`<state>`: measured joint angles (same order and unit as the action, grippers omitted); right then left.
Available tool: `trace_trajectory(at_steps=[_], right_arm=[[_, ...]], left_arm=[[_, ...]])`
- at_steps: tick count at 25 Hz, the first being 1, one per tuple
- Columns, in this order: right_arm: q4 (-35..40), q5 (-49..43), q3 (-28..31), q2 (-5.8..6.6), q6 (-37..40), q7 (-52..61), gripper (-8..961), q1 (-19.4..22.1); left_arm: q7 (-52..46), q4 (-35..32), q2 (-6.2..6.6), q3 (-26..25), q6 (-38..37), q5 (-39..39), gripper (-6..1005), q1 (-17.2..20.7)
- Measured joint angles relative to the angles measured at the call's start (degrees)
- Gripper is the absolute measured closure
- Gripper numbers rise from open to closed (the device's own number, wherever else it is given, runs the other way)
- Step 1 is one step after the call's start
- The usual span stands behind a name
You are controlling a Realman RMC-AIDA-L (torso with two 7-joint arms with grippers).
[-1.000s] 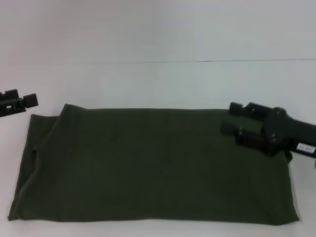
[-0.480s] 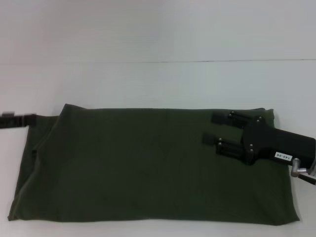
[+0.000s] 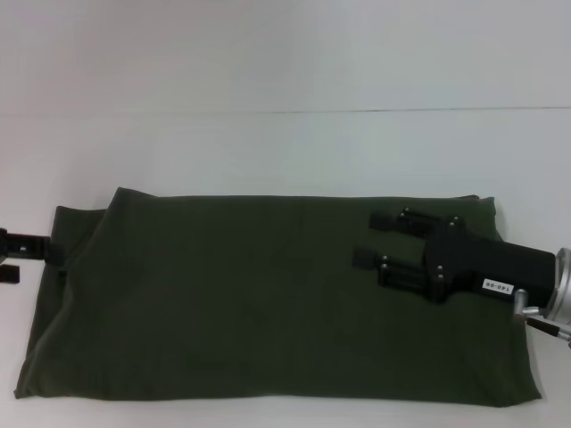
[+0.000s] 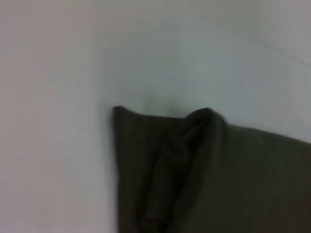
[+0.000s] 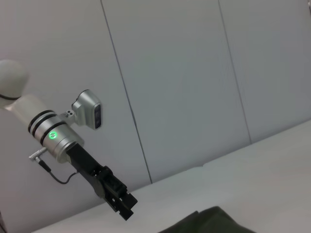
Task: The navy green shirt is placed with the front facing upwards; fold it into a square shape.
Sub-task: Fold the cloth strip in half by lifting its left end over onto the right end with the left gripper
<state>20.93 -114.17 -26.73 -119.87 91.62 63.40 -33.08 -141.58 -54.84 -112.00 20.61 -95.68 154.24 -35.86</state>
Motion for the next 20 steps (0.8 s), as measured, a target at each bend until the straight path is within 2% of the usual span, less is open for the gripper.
trace_trajectory(at_steps=[6, 10, 20], right_arm=[[-0.36, 0.16, -1.21, 0.01, -0.7, 0.25, 256, -0.23], [-0.87, 0.18, -1.26, 0.01, -0.84, 0.25, 256, -0.21], [-1.07, 0.29, -1.15, 0.01, -1.1, 0.24, 257, -0.3]], left_arm=[[-0.54, 1.62, -0.18, 0.93, 3.19, 3.8, 92, -0.55], [-0.6, 2.1, -0.6, 2.69, 5.08, 3.99, 92, -0.38], [-0.69, 5.45, -0.71, 3.51, 7.76, 4.18, 92, -0.86]])
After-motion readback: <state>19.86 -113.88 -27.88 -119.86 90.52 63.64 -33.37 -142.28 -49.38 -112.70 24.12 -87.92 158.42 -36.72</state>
